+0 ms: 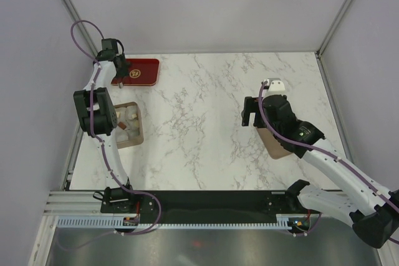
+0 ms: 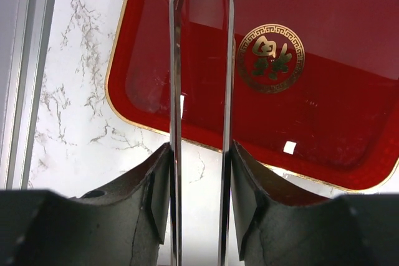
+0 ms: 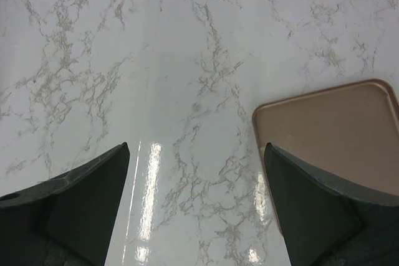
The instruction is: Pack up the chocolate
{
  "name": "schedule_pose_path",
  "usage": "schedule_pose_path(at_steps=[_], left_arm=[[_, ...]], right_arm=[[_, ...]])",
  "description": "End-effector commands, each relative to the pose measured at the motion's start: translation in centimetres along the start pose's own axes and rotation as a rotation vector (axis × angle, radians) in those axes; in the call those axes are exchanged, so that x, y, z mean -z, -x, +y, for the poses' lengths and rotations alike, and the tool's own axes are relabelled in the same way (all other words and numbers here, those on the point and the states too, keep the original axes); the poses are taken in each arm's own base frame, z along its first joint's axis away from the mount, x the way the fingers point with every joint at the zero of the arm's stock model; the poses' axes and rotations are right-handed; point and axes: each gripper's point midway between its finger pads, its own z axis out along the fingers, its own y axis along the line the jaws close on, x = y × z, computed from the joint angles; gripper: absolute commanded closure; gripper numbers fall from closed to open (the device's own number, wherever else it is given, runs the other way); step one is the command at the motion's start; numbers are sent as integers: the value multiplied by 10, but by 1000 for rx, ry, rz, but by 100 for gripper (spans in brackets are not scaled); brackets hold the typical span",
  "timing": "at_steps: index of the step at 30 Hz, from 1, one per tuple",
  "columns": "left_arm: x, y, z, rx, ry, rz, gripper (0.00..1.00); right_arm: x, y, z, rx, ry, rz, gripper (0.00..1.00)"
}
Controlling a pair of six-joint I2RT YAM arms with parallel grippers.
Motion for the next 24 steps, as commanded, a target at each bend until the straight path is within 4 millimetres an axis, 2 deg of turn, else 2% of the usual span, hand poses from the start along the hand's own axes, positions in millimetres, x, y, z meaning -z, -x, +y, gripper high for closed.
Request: schedule_pose_path(at_steps=[1, 7, 12, 15, 24], left_arm=[[4, 25, 0, -27, -19, -64, 54], [19, 21, 2, -3, -4, -37, 57], [46, 26, 1, 15, 3, -48, 58], [63, 22, 0, 40, -11, -33, 59], [82, -15, -4, 52, -25, 50, 61]], right_arm=[[3, 19, 7, -23, 19, -61, 2], [10, 20, 7, -51, 38, -71, 3], [19, 24, 8, -67, 57, -83, 3], [23, 26, 8, -69, 64, -91, 3], [35, 27, 8, -101, 87, -98, 3]])
